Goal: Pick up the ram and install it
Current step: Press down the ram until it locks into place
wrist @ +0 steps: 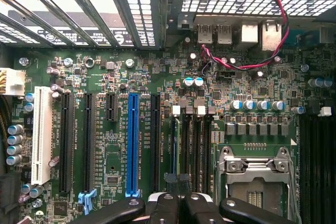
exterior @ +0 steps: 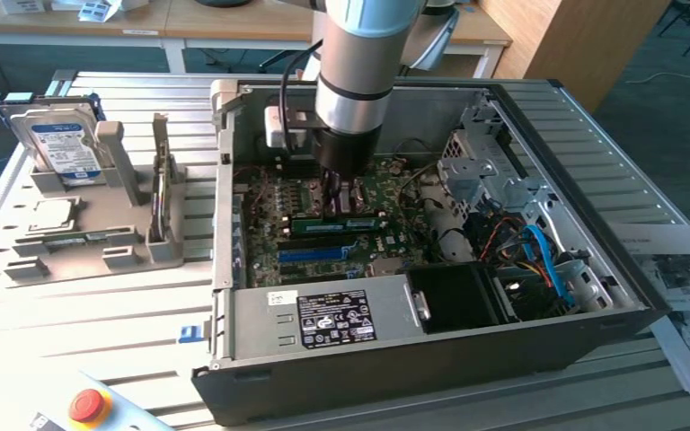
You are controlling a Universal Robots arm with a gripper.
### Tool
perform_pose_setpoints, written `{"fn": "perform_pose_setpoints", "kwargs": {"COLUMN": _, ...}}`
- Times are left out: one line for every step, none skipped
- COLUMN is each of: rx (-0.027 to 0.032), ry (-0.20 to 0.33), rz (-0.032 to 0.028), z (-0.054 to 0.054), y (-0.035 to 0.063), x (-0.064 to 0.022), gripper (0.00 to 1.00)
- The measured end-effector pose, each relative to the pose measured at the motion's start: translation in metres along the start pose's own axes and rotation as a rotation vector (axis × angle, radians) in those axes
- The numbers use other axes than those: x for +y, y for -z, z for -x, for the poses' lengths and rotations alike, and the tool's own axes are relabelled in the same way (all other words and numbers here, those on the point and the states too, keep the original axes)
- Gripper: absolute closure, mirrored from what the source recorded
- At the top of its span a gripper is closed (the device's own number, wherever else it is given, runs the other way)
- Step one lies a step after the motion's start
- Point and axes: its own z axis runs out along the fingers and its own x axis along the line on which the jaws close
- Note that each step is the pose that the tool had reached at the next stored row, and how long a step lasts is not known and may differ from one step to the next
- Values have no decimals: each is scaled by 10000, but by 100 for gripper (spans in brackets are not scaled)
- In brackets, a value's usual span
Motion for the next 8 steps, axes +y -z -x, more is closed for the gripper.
{"fn": "perform_pose_setpoints", "kwargs": {"rx": -1, "ry": 0, "rz": 0, "z": 0, "y": -3, "x": 0, "gripper": 90}}
{"fn": "perform_pose_setpoints", "kwargs": {"rx": -1, "ry": 0, "rz": -1, "z": 0, "y": -6, "x": 0, "gripper": 90}}
{"fn": "perform_pose_setpoints", "kwargs": {"rx": 0, "ry": 0, "rz": 0, "z": 0, "y": -8, "x": 0, "gripper": 90}}
{"fn": "perform_pose_setpoints", "kwargs": {"rx": 2, "ry": 0, "rz": 1, "z": -1, "y": -11, "x": 0, "gripper": 90}}
{"fn": "perform_pose_setpoints", "kwargs": {"rx": 2, "ry": 0, "rz": 2, "z": -1, "y": -14, "x": 0, "gripper": 90}}
{"fn": "perform_pose_setpoints", "kwargs": {"rx": 1, "ry": 0, "rz": 2, "z": -1, "y": -18, "x": 0, "gripper": 90}}
{"fn": "perform_pose_setpoints", "kwargs": {"rx": 0, "ry": 0, "rz": 1, "z": -1, "y": -22, "x": -1, "gripper": 90}}
{"fn": "perform_pose_setpoints", "kwargs": {"rx": 1, "ry": -1, "rz": 1, "z": -1, "y": -24, "x": -1, "gripper": 90}}
